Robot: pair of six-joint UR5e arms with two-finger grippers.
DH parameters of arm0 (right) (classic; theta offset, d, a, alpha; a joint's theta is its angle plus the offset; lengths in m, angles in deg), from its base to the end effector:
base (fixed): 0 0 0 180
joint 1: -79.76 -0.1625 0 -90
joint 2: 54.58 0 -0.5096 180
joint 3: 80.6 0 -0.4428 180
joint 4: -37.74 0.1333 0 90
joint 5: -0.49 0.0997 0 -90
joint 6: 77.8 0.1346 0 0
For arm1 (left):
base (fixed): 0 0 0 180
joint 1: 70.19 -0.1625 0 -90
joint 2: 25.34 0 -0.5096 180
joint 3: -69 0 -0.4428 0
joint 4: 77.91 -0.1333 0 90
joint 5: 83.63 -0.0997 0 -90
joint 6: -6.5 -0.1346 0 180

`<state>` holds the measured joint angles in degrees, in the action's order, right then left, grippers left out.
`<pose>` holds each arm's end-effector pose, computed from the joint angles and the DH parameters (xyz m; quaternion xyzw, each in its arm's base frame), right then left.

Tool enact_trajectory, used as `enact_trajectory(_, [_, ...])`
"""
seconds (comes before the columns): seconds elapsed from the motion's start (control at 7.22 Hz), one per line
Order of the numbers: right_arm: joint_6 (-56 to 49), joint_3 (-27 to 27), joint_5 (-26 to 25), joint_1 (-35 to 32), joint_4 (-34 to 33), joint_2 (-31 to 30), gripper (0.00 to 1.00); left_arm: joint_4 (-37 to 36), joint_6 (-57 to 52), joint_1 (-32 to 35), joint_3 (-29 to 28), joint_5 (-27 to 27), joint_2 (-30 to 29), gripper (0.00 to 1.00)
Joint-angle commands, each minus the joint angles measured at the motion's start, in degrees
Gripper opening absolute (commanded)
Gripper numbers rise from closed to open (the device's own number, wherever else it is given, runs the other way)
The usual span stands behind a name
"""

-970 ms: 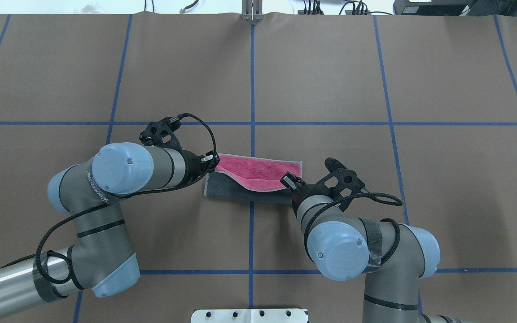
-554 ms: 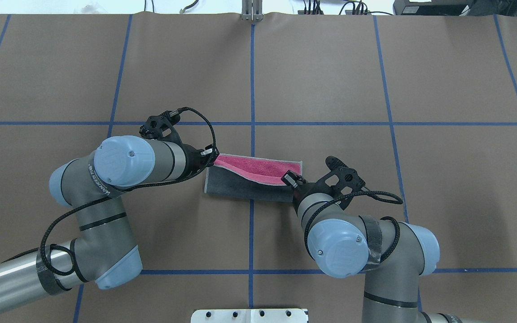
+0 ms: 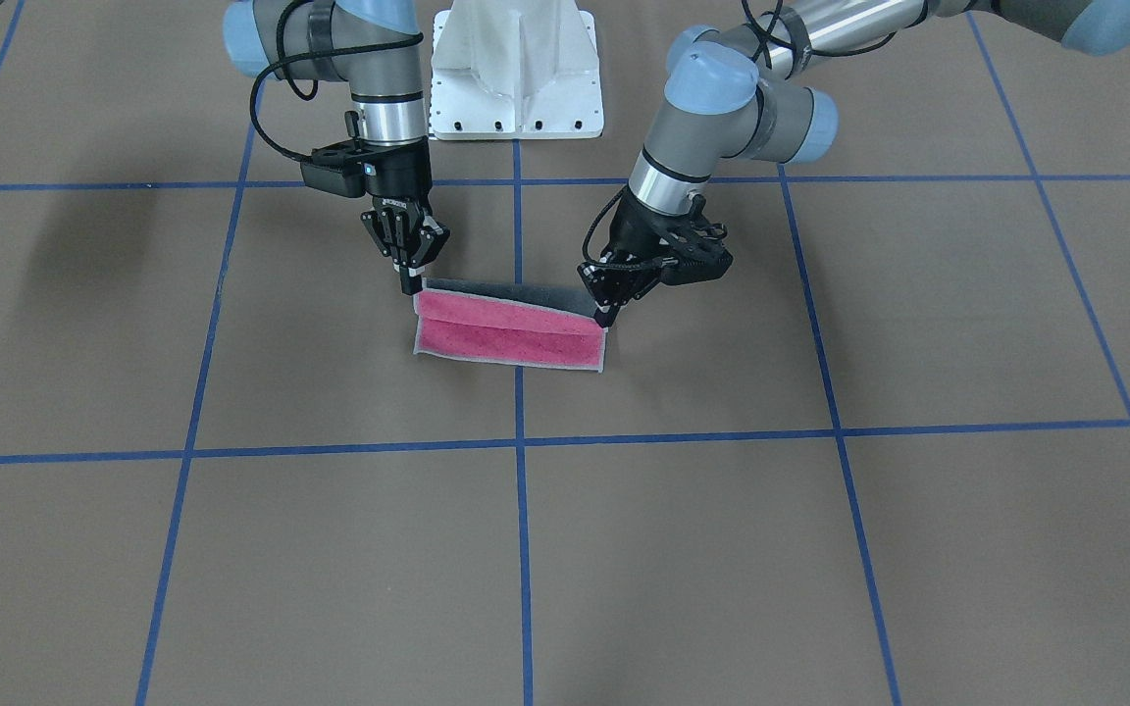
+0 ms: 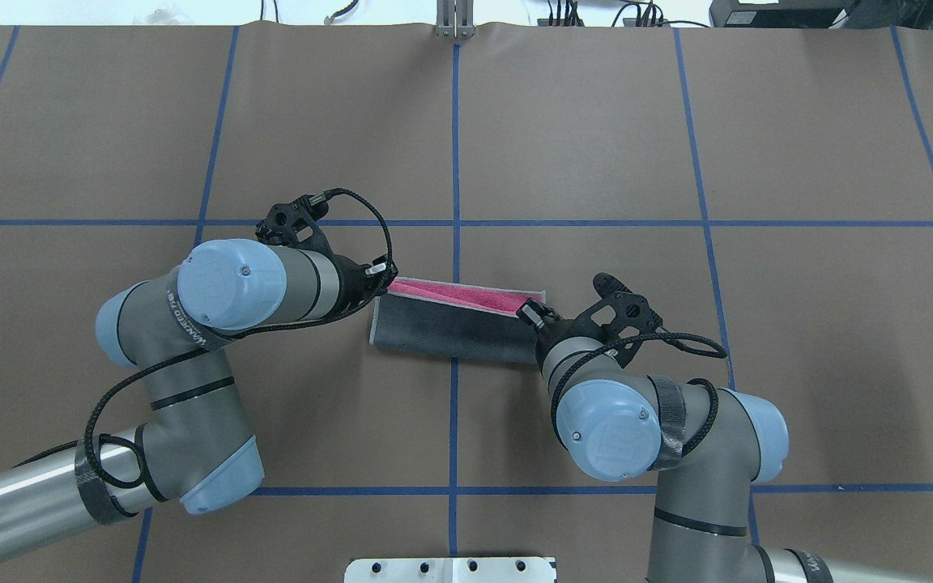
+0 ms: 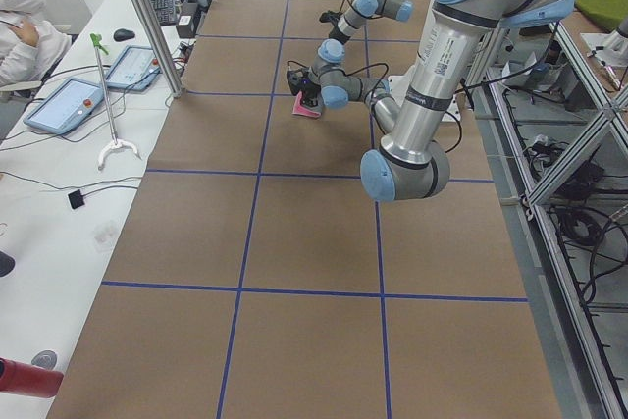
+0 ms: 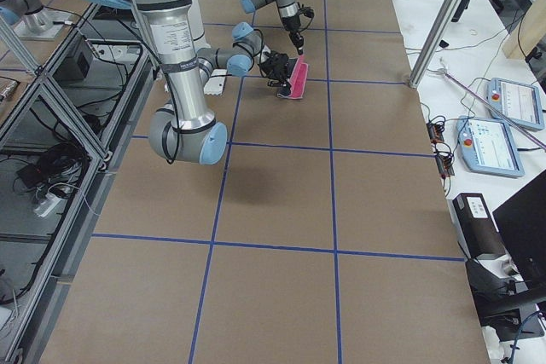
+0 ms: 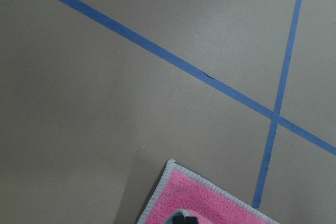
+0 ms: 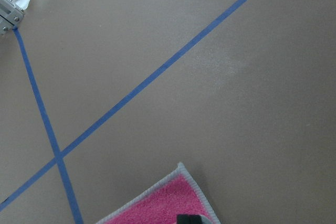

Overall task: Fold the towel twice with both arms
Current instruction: 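Lay the folded edge down and open both grippers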

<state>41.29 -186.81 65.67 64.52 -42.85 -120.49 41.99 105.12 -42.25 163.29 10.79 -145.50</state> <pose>-0.6287 -0.3680 0.3443 0.1441 -0.4310 0.4180 0.7866 0.6362 -0.4766 0.3208 0.0571 0.5300 -0.2458 0.8096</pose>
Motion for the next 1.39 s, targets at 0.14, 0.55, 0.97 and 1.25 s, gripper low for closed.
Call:
enact_trajectory(0.14, [0.0, 0.5, 0.0, -0.4, 0.1, 0.0, 0.0, 0.7, 0.0, 0.4, -3.6, 0.0, -1.8, 0.0])
enact_trajectory(0.55, [0.1, 4.0, 0.5, -1.8, 0.1, 3.2, 0.22, 0.9, 0.0, 0.4, -4.2, 0.0, -1.8, 0.17])
enact_trajectory(0.97, [-3.9, 3.8, 5.8, -5.8, 0.3, 3.9, 1.0, 0.9, -1.7, 1.0, -3.9, 0.1, -1.9, 1.0])
enact_trajectory(1.25, [-8.2, 2.7, 7.7, -8.0, 0.2, 3.9, 1.0, 0.8, -3.3, 1.5, -2.9, 0.5, -1.8, 1.0])
